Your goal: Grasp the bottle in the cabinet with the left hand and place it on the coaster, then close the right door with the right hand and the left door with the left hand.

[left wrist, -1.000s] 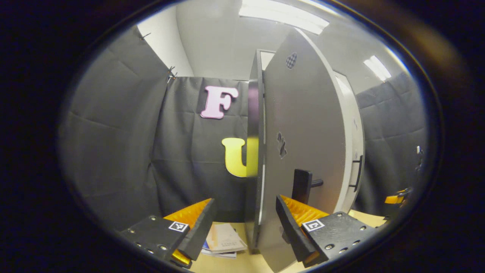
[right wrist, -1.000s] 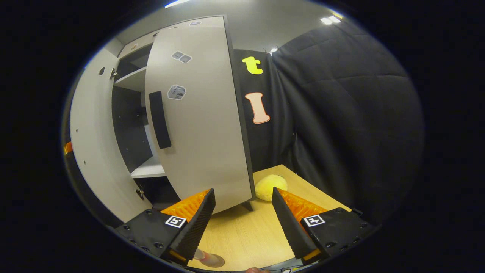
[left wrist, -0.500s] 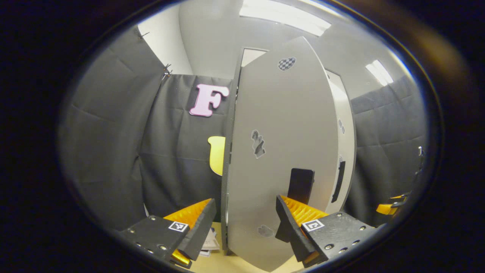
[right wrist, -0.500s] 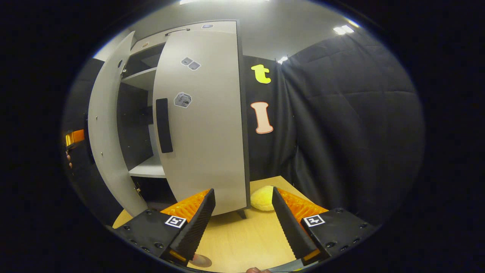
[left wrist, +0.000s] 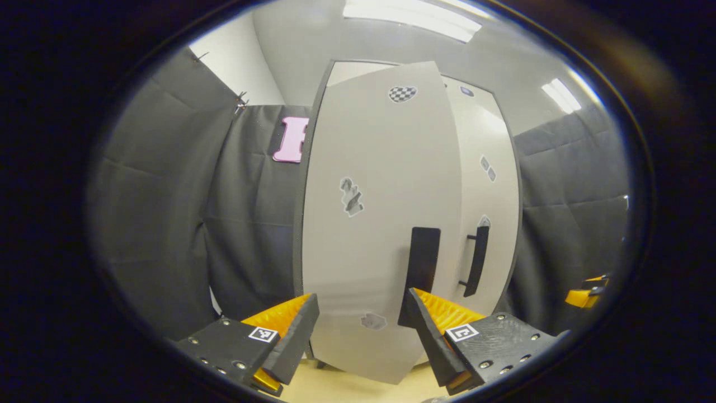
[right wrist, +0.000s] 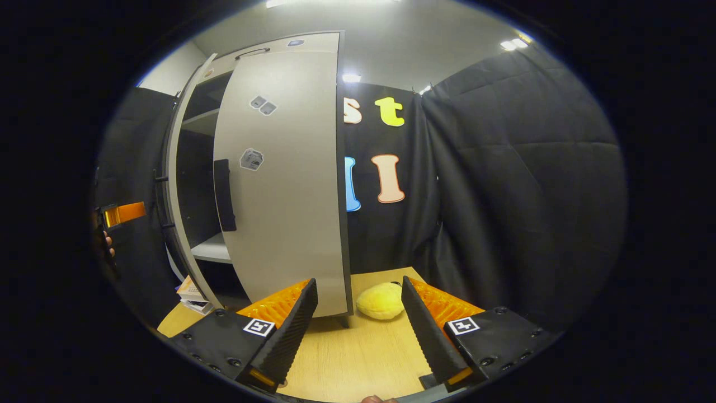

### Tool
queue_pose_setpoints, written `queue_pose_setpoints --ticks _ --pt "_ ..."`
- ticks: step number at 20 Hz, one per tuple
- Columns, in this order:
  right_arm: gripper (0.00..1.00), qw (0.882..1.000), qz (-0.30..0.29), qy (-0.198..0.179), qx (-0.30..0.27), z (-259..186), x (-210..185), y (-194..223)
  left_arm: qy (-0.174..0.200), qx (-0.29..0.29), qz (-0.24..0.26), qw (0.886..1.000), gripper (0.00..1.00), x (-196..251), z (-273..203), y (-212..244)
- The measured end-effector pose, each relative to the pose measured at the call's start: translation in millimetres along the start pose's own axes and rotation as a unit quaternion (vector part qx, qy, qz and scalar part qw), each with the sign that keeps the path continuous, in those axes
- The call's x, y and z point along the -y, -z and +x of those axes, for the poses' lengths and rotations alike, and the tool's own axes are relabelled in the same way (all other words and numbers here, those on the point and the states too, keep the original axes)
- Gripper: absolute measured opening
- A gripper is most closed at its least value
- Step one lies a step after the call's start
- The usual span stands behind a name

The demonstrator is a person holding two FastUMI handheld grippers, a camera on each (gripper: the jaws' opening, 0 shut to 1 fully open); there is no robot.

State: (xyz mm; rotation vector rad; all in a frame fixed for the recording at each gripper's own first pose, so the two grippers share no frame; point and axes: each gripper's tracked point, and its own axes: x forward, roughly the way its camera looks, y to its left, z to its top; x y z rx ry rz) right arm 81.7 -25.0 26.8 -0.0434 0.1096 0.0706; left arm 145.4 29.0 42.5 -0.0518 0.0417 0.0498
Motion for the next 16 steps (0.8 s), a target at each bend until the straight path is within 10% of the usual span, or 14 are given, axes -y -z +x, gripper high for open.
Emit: queue_pose_setpoints --ticks 9,16 --pt "0.96 0.995 -0.004 -0.103 0.005 24.2 -4.5 -5.7 -0.055 0.010 -0.046 0.997 0.88 6.8 -106.2 13.2" --pt "0.96 0.996 0.015 -0.091 0.020 27.8 3.6 -14.8 -0.106 0.027 -0.006 0.994 0.93 -2.7 -148.2 -6.2"
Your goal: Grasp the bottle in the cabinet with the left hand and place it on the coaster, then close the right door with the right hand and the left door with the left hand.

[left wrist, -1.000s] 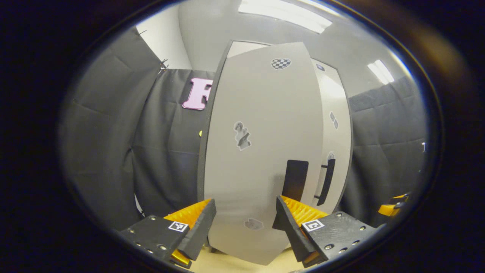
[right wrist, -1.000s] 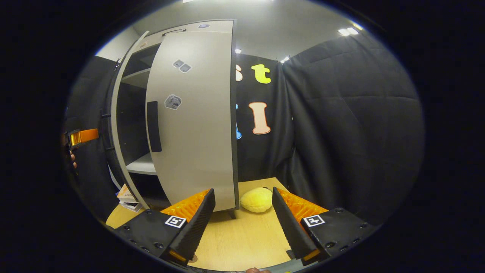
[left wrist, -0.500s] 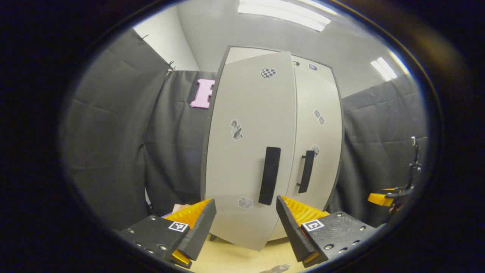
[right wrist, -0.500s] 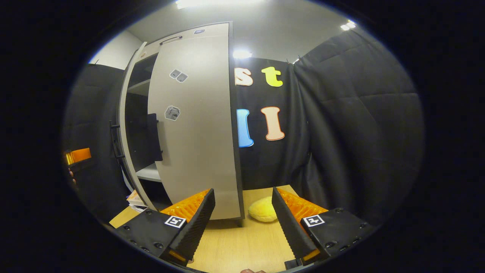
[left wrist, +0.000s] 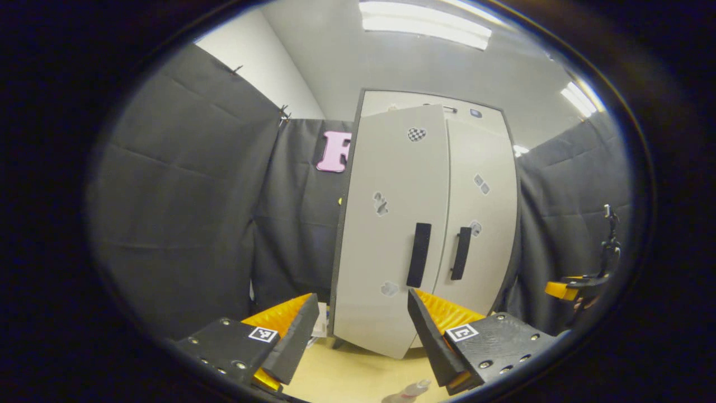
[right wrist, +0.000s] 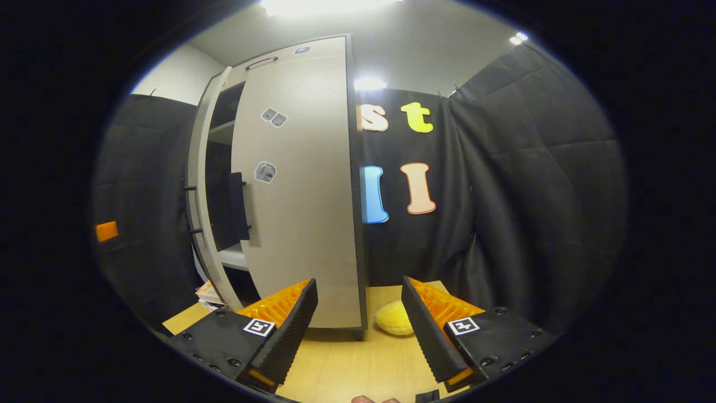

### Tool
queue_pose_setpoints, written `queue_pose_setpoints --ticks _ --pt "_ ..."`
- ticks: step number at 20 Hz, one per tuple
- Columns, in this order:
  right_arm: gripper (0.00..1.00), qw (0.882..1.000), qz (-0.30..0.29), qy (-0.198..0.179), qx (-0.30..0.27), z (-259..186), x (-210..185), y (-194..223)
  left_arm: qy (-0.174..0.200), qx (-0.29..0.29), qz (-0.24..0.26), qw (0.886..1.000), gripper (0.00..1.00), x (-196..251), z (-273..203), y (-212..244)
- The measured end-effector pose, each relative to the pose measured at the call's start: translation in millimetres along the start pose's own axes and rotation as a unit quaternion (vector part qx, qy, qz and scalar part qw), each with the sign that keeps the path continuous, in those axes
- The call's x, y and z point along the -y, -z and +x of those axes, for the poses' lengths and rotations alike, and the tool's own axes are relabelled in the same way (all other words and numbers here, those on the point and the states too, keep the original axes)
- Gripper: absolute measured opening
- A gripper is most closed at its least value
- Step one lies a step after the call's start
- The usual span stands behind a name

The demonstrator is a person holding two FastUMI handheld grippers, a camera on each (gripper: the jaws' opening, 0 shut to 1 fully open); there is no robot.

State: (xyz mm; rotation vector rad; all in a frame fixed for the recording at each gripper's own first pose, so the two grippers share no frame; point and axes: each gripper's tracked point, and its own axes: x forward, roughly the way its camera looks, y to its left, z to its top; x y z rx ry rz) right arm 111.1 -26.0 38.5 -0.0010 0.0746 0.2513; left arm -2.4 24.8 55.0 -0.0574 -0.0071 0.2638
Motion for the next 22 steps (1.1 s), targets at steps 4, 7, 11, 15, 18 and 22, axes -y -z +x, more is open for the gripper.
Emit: queue_pose_setpoints --ticks 4,7,11,15,18,22 --pt "0.96 1.000 0.008 0.005 0.005 0.7 -1.0 -5.4 -0.018 0.013 0.005 1.000 0.93 -11.7 1.2 -10.3" --pt "0.92 1.000 0.004 0.014 0.015 2.1 -8.7 -8.6 -0.019 0.014 0.026 0.999 0.98 -24.4 -2.5 -10.9" --pt "0.96 0.999 0.018 0.027 0.020 3.0 -28.3 -16.4 -0.001 0.014 0.025 1.000 0.94 -34.2 14.3 -12.1" --pt "0.96 0.999 0.017 0.035 0.024 -3.3 -48.9 -21.7 0.024 0.021 0.033 0.999 0.98 -37.6 27.1 -12.0" --pt "0.96 0.999 0.018 0.043 0.024 -7.6 -60.2 -19.1 0.027 0.014 0.049 0.998 0.99 -46.5 27.8 -5.6" --pt "0.96 0.998 0.018 0.051 0.019 -21.5 -74.6 -4.2 0.020 0.013 0.033 0.999 0.98 -60.5 23.7 7.2"
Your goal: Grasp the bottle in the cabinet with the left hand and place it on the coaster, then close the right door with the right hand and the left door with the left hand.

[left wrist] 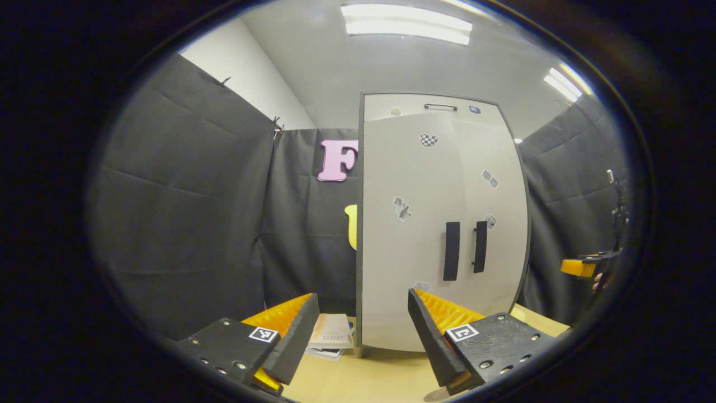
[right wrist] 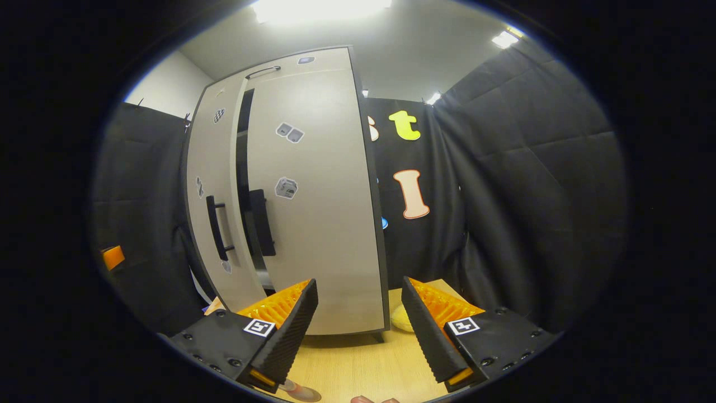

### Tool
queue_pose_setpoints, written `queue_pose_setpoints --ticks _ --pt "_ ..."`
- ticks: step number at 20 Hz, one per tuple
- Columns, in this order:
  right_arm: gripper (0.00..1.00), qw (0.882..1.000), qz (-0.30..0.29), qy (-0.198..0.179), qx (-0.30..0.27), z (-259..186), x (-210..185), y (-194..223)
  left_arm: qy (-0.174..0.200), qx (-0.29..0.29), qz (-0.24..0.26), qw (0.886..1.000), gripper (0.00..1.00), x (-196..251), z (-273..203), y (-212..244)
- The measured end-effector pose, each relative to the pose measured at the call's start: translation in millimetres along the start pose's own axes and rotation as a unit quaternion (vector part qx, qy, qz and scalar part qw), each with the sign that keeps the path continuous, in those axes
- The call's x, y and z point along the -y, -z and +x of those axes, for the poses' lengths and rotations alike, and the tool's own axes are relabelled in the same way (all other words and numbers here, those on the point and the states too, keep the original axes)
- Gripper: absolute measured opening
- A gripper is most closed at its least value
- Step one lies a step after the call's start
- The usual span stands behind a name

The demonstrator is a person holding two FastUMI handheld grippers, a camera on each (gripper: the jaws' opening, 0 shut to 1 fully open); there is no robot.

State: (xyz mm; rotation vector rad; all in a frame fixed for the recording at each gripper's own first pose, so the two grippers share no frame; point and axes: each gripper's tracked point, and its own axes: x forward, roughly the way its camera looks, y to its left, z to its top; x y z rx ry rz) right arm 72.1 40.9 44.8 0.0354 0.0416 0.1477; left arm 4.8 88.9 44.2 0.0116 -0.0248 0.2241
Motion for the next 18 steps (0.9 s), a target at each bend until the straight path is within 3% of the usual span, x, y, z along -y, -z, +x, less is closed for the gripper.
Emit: queue_pose_setpoints --ticks 2,5,6,7,13,14,15,18 --pt "0.92 1.000 -0.009 0.001 -0.003 -7.7 -3.1 2.5 -0.007 -0.005 -0.014 1.000 0.99 -8.5 1.8 9.2" --pt "0.96 1.000 -0.024 0.012 0.001 -16.7 -0.5 1.0 -0.001 -0.016 -0.026 1.000 0.99 -12.9 5.4 17.7" --pt "0.96 1.000 -0.025 0.019 0.002 -19.9 1.4 0.4 -0.002 -0.021 -0.022 1.000 0.93 -14.7 7.3 19.6" --pt "0.96 0.999 -0.023 0.025 0.004 -22.5 2.8 -0.4 -0.003 -0.021 -0.016 1.000 0.98 -16.2 9.2 17.8" --pt "0.96 0.998 -0.029 0.064 -0.009 -36.0 18.2 19.1 -0.001 -0.003 -0.024 1.000 0.98 -22.3 19.2 16.7" --pt "0.96 0.997 -0.027 0.069 -0.011 -38.3 20.1 21.6 -0.001 -0.003 -0.028 1.000 0.87 -24.5 21.4 19.7" --pt "0.96 0.997 -0.027 0.075 -0.012 -40.8 22.3 22.9 0.001 -0.006 -0.032 0.999 0.98 -24.9 24.9 23.7" --pt "0.96 0.995 -0.025 0.094 -0.014 -46.3 26.8 24.1 0.004 -0.019 -0.031 0.999 0.98 -28.5 35.0 33.5"
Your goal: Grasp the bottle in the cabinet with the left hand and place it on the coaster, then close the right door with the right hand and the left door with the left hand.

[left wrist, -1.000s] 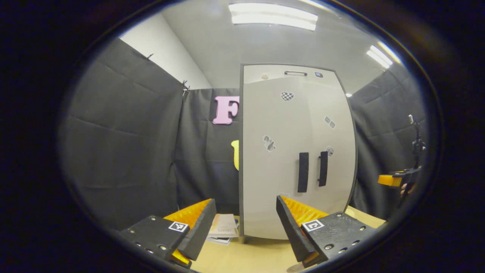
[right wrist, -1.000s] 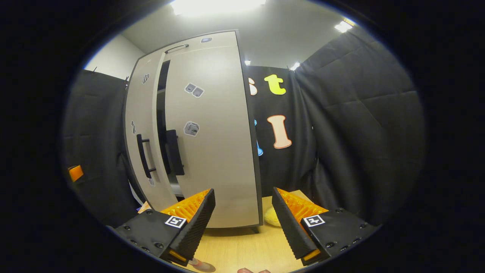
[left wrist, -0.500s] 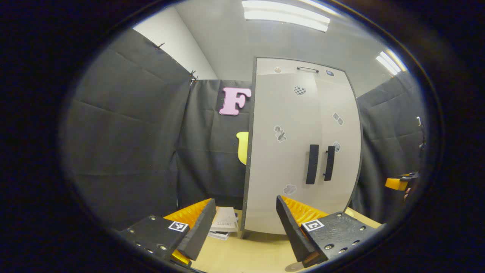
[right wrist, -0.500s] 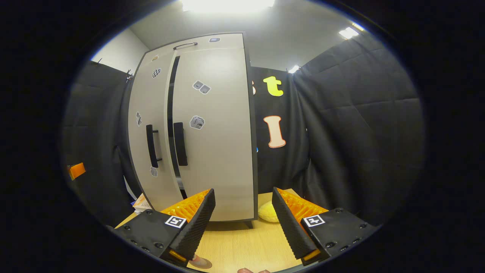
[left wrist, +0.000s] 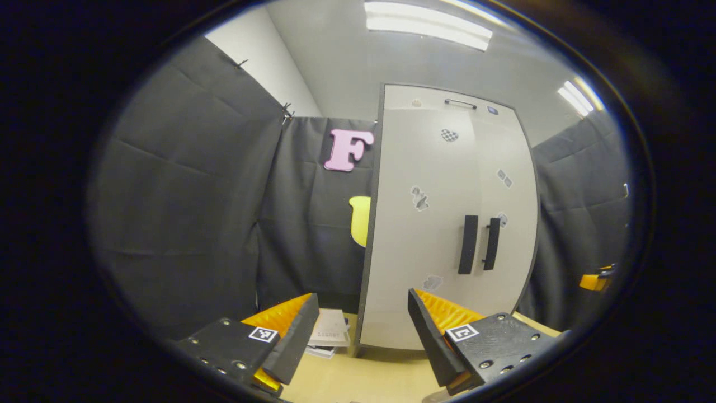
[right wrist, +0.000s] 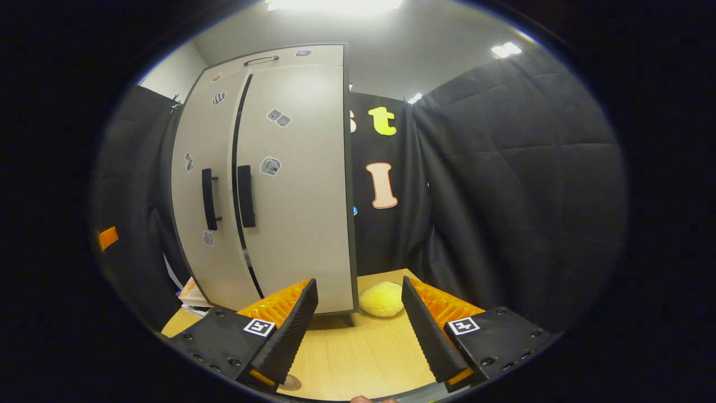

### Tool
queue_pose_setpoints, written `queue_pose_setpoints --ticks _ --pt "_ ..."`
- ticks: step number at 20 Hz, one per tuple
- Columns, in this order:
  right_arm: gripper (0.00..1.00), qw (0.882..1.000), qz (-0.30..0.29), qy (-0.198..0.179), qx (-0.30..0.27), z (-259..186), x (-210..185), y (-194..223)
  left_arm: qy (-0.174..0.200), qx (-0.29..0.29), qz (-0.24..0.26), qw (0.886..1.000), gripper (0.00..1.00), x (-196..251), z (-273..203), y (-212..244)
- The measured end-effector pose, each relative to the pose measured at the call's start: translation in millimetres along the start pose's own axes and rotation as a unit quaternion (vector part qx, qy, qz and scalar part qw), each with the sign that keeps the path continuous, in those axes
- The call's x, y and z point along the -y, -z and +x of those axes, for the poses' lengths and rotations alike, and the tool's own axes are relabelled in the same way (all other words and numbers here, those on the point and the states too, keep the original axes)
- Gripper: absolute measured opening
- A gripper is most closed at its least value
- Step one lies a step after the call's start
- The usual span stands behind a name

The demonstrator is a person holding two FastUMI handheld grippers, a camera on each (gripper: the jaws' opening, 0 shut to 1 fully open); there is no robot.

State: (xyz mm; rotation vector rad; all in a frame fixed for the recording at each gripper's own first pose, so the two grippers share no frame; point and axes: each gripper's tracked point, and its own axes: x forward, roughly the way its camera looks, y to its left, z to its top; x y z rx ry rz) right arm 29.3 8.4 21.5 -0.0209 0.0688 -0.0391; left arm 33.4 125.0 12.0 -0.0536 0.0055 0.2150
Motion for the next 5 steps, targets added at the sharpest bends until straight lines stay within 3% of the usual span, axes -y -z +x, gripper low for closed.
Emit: queue_pose_setpoints --ticks 4,5 --pt "0.96 1.000 0.000 0.011 -0.003 3.5 -2.1 1.0 0.004 -0.002 0.015 1.000 0.87 -3.7 14.1 2.6" --pt "0.96 1.000 -0.001 0.010 -0.009 5.8 -4.6 3.7 0.002 -0.001 0.014 1.000 0.98 -5.4 16.9 3.7"
